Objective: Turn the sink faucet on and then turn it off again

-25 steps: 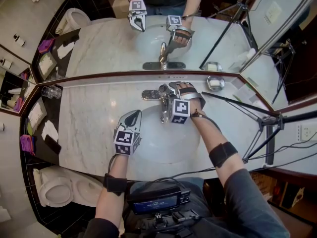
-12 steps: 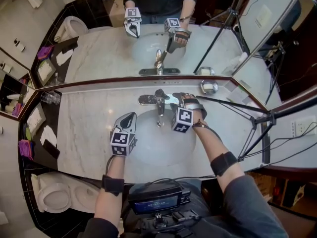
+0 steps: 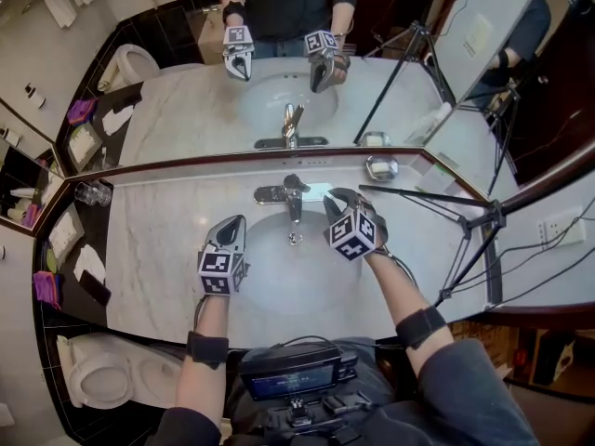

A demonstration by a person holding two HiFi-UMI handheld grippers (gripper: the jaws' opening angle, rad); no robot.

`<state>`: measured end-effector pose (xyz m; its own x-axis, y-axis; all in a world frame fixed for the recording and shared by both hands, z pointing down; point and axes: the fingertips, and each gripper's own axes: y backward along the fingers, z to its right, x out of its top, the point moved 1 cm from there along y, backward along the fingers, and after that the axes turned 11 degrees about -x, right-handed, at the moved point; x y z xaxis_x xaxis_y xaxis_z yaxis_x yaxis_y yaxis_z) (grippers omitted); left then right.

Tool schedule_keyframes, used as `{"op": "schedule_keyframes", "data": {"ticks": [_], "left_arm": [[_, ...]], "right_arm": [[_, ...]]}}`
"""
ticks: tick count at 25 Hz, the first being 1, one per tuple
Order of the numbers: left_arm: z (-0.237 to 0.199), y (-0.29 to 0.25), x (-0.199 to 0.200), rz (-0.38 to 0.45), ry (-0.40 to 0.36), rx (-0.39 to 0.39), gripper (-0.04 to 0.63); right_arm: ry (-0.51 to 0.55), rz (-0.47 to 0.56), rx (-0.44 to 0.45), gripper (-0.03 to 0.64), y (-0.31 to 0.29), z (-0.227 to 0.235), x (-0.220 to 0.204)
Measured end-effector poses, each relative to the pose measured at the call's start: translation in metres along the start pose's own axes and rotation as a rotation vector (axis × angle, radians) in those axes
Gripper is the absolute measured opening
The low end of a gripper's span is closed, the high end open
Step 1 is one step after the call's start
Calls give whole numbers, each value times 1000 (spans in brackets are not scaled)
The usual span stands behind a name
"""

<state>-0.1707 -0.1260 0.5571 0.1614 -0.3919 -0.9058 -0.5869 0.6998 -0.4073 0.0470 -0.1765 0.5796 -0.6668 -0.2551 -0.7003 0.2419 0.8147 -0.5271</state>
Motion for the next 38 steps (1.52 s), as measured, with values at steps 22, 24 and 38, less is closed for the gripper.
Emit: {"op": "schedule_keyframes", "data": {"ticks": [22,24,38], "left_arm": [[7,14,3,34,30,13,0],[7,14,4,36,31,13,0],[5,10,0,9,23,26,0]], "right_arm": [[-697,32,70,20,49,-7,-35],[-691,33,71,20,48,-8,-36],[-58,67,-27,94,15,-8,-11]]}}
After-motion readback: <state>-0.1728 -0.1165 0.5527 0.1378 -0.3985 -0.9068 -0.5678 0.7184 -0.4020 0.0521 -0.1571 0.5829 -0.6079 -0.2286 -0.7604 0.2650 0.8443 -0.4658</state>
